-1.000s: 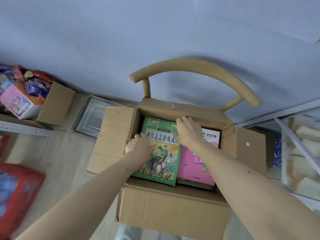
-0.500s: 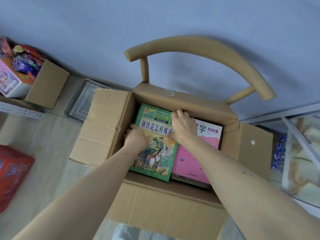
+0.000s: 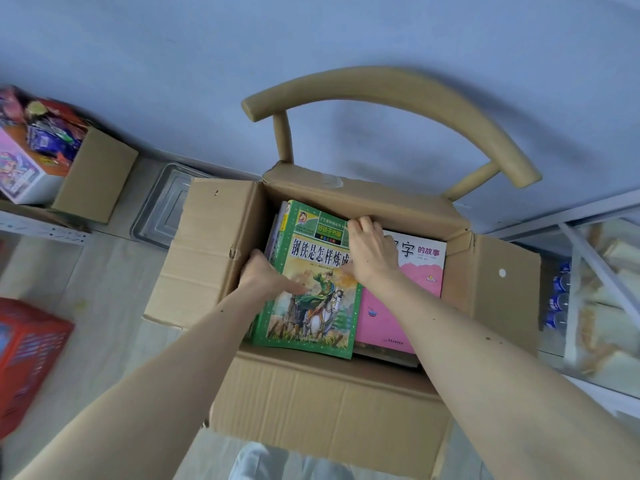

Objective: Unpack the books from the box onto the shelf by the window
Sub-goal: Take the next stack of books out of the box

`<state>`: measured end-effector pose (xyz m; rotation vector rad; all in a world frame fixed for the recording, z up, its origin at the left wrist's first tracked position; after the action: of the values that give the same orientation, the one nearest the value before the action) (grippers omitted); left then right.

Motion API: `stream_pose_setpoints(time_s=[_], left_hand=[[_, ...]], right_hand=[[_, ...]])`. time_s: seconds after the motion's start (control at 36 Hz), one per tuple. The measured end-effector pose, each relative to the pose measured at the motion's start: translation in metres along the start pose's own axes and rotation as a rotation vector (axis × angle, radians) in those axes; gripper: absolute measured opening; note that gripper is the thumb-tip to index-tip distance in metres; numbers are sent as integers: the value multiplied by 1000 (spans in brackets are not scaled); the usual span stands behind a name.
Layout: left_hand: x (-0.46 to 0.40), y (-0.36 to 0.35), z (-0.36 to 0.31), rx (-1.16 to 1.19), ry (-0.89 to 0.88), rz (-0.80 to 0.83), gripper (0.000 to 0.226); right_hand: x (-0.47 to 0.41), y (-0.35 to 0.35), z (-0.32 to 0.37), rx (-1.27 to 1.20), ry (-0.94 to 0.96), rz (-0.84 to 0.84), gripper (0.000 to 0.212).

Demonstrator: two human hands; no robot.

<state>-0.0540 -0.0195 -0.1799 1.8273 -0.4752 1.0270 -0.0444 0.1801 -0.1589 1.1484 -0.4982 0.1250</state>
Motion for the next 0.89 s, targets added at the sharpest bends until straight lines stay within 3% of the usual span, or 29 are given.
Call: stream_pose_setpoints(time_s=[0.11,0.22,0.33,0.44,0.5,0.67,0.69,0.81,0.89], left_hand=[[12,10,-2,150,-28,-30,79],[23,21,-2,251,-69,12,67],[34,31,-2,268,-125,82,69],[45,40,-8,298,-164,184,77],[51,44,-10,336,-184,252,84],[64,47,-20,420,-309,381,81],[67,46,-23,425,-332,393,77],[72,41,-38,507,-416,413,67],[70,35,-48,553,-450,426,65]], right_hand=[[11,3,-15,-159,-129,-15,101],[22,4,-23,-442,-249,69,109],[29,11,-23,-667,-255,90,102],[36,21,-24,-946,-282,171,65],[38,31,-20,-1167,-306,208,61],[41,48,-14,-1531,-475,172,133],[42,52,-14,-1574,-494,128,129],[45,77,-20,-1614,-466,-81,56],[48,90,-26,-1617,-403,-153,44]])
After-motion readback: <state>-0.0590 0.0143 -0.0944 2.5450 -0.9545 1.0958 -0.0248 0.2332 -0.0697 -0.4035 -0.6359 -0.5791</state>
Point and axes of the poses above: each hand's wrist, its own x-axis away from the middle knuckle, its own y-axis out of the back of the hand, z = x × y, the point moved 5 cm from there along -x, towards the middle knuckle, and after that the axes turned 14 degrees about -x, right-handed, at the moved point
